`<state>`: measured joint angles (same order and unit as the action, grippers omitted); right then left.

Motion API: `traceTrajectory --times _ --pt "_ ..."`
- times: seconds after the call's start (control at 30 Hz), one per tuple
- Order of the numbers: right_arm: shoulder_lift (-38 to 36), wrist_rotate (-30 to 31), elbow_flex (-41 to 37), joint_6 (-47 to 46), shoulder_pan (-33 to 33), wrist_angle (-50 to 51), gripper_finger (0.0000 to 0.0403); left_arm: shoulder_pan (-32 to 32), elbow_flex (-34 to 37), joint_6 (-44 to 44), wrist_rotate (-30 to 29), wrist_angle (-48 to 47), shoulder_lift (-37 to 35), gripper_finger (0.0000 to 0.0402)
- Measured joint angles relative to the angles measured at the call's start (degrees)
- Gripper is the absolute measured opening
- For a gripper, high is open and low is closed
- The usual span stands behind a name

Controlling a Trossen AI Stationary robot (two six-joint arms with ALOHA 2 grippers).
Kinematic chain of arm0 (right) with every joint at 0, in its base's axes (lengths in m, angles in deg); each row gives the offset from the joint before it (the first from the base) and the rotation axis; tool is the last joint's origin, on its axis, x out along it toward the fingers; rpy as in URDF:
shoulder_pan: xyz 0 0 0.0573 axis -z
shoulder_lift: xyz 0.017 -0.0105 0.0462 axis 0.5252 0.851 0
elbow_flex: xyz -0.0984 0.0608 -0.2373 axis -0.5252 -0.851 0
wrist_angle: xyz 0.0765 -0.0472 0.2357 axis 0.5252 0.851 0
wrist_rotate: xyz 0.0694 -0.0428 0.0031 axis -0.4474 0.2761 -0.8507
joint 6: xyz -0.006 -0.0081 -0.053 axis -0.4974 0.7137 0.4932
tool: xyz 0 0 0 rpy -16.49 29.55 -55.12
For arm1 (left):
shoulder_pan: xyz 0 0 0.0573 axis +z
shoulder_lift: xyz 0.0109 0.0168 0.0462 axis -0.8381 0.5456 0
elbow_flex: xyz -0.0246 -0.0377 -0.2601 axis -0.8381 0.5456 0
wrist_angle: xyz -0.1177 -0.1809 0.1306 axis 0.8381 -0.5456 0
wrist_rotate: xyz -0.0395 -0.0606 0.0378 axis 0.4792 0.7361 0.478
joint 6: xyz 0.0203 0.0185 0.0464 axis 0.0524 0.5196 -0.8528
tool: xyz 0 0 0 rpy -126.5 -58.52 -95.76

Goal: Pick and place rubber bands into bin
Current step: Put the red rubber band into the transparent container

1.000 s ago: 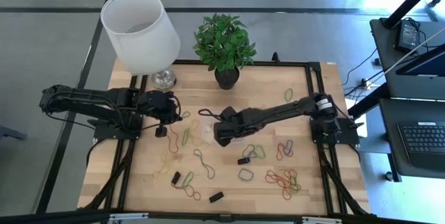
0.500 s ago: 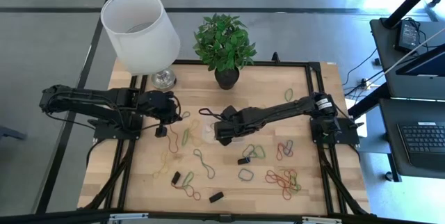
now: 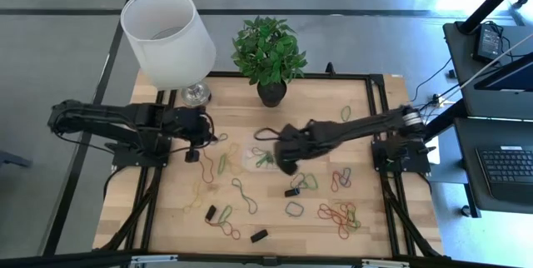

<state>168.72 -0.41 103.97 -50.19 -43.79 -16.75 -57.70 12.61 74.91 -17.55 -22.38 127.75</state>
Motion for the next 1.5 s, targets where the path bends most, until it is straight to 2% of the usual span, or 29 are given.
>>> traceTrajectory --times 0.13,0.3,0.43,0.57,0.67,0.8,0.93,1.03,1.2,1.5 --pt "-11.1 0.0 -11.7 -2.0 -2.3 -3.1 0.0004 -2.6 -2.4 5.8 -3.8 -4.9 1.3 0.0002" --pt "-26.2 0.2 -30.0 -3.9 -5.4 -16.4 0.0006 -6.3 -4.4 14.6 -6.8 -8.9 4.3 0.0003" --pt "-35.9 0.0 -41.7 -5.0 -6.6 -22.0 0.0005 -7.8 -6.8 29.9 -9.4 -16.4 7.1 0.0003" --pt "-43.1 -0.5 -48.2 -6.7 -6.6 -23.1 0.0008 -7.9 -6.5 46.3 -10.6 -23.7 9.2 0.0003" --pt "-46.9 -0.5 -50.7 -5.9 -6.6 -23.5 0.0010 -7.8 -4.6 58.7 -10.3 -25.0 10.3 0.0003" --pt "-49.5 -0.4 -51.7 -0.4 -6.6 -23.1 0.0011 -7.8 -1.2 79.0 -8.1 -24.7 11.9 0.0009" --pt "-50.1 -0.4 -51.7 7.6 -6.6 -23.2 0.0011 -7.8 3.2 90.7 -5.6 -22.8 13.9 0.0033" --pt "-50.1 -0.4 -51.7 11.7 -6.6 -23.2 0.0011 -7.8 6.3 95.3 -3.4 -18.7 15.9 0.0058" --pt "-50.1 -0.5 -51.7 13.2 -6.5 -23.0 0.0012 -7.8 8.5 102.8 -6.1 -12.6 19.3 0.0089" --pt "-50.0 -0.5 -51.7 13.4 -6.5 -22.8 0.0012 -7.8 8.5 105.1 -7.2 -11.0 27.0 0.0086"
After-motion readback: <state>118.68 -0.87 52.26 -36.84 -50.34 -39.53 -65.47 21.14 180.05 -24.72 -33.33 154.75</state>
